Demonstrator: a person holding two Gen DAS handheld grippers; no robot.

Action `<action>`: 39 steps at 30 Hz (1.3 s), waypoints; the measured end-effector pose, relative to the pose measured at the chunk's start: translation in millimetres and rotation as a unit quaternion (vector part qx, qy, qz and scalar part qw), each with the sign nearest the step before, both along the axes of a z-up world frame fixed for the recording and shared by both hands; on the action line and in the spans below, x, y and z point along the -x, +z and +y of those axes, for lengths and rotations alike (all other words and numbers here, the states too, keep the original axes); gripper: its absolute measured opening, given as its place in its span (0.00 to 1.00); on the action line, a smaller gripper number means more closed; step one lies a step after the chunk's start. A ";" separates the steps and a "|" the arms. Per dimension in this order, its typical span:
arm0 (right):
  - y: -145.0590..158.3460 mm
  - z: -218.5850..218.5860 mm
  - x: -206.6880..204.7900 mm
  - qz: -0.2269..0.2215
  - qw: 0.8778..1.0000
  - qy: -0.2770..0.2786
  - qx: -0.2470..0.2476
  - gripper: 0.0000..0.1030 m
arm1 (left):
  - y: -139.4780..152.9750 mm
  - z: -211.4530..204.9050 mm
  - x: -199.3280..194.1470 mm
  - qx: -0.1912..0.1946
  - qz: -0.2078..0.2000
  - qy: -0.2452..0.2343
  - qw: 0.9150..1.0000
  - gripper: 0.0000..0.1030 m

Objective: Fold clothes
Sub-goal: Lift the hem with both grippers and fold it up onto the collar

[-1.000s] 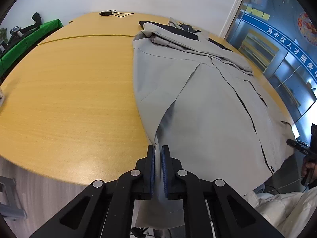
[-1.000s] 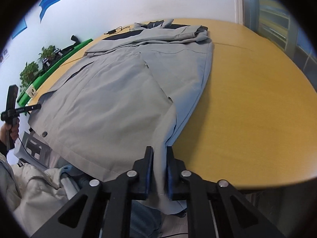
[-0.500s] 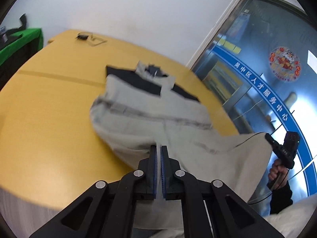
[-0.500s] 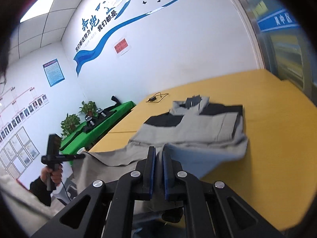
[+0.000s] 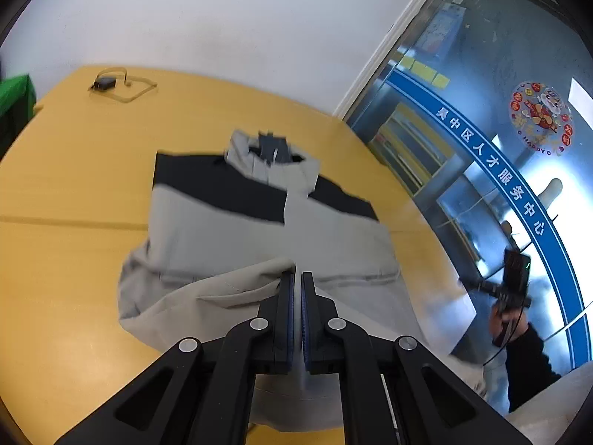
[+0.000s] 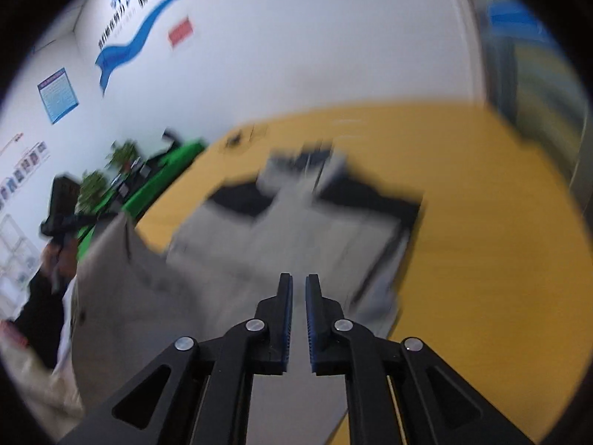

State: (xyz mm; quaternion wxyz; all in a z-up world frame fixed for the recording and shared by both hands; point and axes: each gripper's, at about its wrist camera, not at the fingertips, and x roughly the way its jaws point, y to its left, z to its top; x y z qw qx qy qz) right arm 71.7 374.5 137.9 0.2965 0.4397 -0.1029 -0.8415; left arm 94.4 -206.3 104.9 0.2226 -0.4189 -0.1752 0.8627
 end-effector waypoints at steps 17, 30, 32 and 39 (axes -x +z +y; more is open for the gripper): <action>-205.4 2.6 -156.8 -0.224 0.955 -0.008 0.196 0.67 | -34.3 7.4 -83.0 0.030 -0.039 0.005 0.999 0.03; -150.1 -30.6 -130.1 -0.113 0.978 0.072 0.160 0.04 | -38.0 6.6 -97.7 0.037 -0.037 0.003 0.999 0.03; -118.8 -29.9 -125.9 -0.069 0.978 0.077 0.180 0.04 | -37.6 4.6 -96.3 0.034 -0.037 0.003 0.999 0.03; 14.4 -40.5 -70.0 0.146 0.964 0.075 0.210 0.04 | -17.6 -11.8 -65.3 -0.007 -0.009 0.018 1.000 0.03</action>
